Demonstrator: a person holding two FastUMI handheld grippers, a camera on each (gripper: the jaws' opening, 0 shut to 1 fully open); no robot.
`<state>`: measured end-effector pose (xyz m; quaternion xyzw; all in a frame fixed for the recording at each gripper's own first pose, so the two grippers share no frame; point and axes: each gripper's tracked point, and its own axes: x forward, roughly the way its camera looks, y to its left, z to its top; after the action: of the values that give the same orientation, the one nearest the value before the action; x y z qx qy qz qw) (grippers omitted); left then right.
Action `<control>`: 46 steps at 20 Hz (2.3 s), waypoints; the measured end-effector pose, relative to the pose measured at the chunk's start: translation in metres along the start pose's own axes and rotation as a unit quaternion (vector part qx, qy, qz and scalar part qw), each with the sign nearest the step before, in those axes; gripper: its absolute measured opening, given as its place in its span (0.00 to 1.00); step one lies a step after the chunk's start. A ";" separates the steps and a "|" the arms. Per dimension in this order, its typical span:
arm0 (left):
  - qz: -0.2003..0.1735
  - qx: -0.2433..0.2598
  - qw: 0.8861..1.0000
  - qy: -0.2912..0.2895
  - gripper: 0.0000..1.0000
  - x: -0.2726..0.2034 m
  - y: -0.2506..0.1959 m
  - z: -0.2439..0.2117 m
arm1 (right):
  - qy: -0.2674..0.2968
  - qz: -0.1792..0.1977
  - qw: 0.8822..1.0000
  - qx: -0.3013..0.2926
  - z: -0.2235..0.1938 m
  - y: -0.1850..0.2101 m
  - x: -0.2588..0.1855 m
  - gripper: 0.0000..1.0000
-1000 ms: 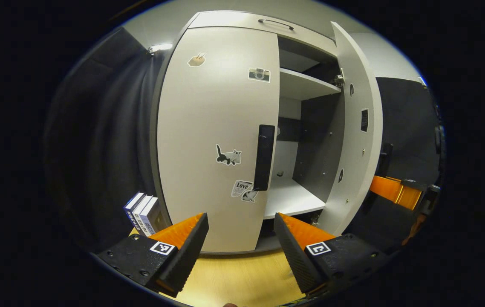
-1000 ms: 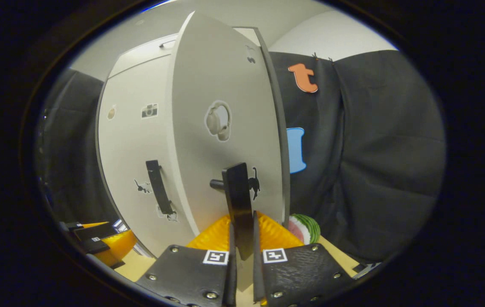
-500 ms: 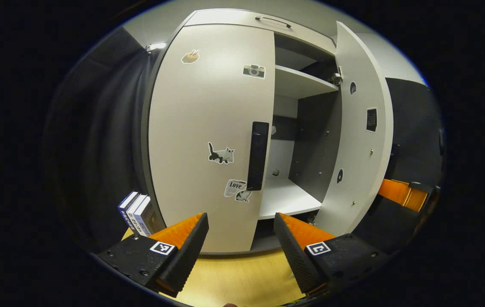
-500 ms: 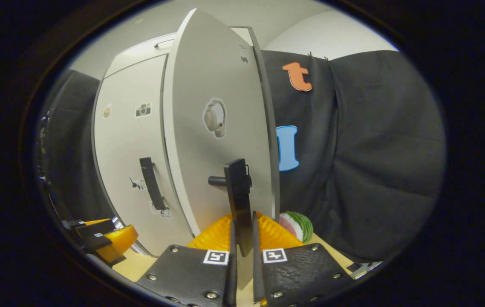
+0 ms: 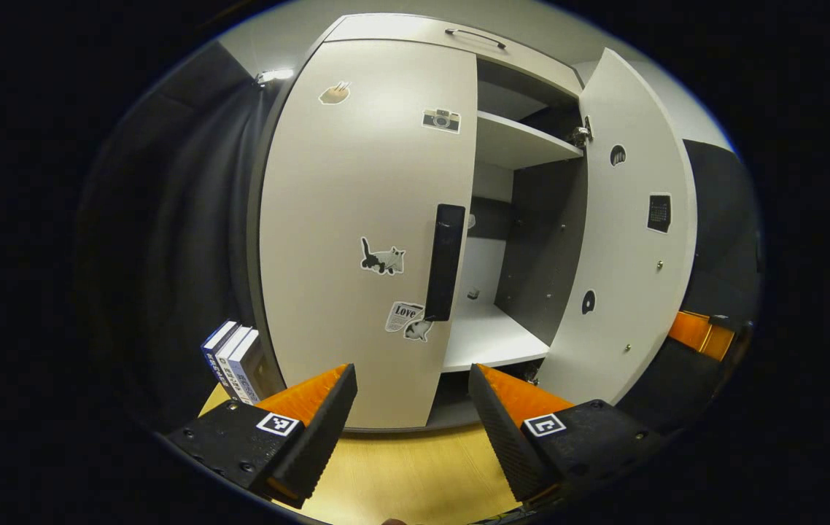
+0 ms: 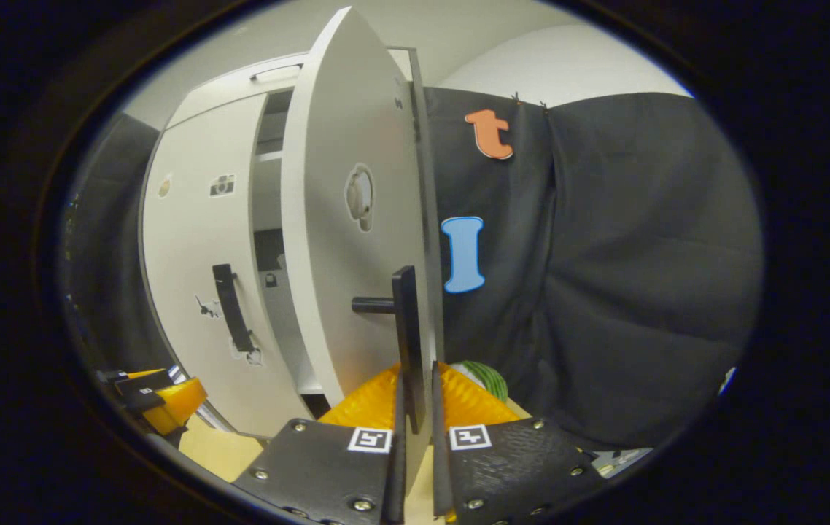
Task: Open the right door of the double-door shoe cabinet with the right hand, and open the left door with the left hand.
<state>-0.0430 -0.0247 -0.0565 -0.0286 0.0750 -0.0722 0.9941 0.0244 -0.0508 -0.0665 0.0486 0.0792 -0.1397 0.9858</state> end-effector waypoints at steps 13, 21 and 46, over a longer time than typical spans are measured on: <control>-0.016 -0.003 1.000 0.011 0.96 0.011 -0.025 -0.006 | 0.015 -0.010 1.000 0.005 -0.007 -0.039 0.006 0.01; 0.017 -0.001 1.000 -0.020 0.96 0.057 -0.012 0.031 | 0.004 -0.028 1.000 0.006 -0.002 -0.063 0.005 0.13; 0.069 0.041 0.993 -0.088 0.28 0.140 -0.018 0.067 | 0.033 -0.092 0.995 0.022 -0.038 -0.119 -0.018 0.57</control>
<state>0.1014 -0.0599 -0.0095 0.0109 -0.0137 -0.0034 0.9998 -0.0313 -0.1550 -0.1093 0.0678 0.1127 -0.2300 0.9643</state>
